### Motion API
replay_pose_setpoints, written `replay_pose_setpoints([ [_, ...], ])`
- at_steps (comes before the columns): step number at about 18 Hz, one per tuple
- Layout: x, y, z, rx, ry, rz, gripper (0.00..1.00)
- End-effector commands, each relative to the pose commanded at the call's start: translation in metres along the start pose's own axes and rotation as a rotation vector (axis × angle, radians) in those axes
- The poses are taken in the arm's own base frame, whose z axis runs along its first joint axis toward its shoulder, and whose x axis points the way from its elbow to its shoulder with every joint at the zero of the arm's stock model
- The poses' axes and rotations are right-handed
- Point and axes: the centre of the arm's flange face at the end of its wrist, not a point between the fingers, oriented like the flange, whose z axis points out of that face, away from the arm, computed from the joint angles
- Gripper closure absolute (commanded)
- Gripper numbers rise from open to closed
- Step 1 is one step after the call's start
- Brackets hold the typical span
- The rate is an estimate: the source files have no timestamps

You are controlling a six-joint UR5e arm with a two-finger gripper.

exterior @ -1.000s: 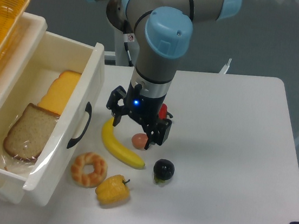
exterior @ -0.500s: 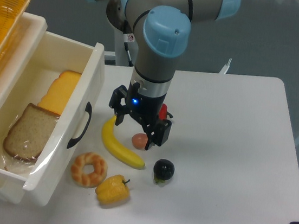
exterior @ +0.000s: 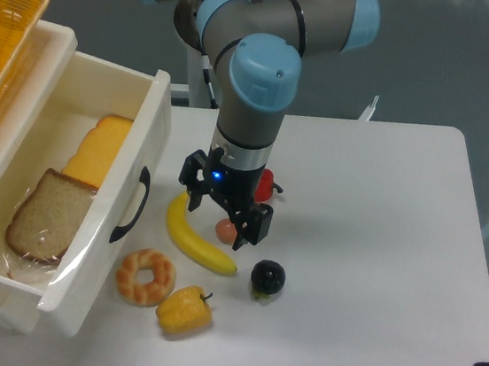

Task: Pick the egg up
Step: 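Lower the gripper onto the brown egg beside the banana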

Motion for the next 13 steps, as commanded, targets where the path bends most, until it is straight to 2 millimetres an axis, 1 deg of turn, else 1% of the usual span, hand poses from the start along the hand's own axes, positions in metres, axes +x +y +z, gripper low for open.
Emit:
replay_pose_setpoints([
  [3,0.000,0.005,0.005,-0.050,-0.005,0.085,0.00],
  [4,0.000,0.008,0.006,-0.093,-0.011,0.158,0.00],
  [6,0.006,0.009,0.014,-0.191,-0.008,0.317,0.00],
  [9,0.017,0.013,0.027,-0.222,0.020,0.346,0.00],
  [11,0.024,0.019,0.040,-0.244,0.048,0.353,0.00],
  [12,0.033,0.018,0.049,-0.265,0.062,0.367,0.00],
  [13,0.039,0.013,0.055,-0.284,0.069,0.386,0.00],
])
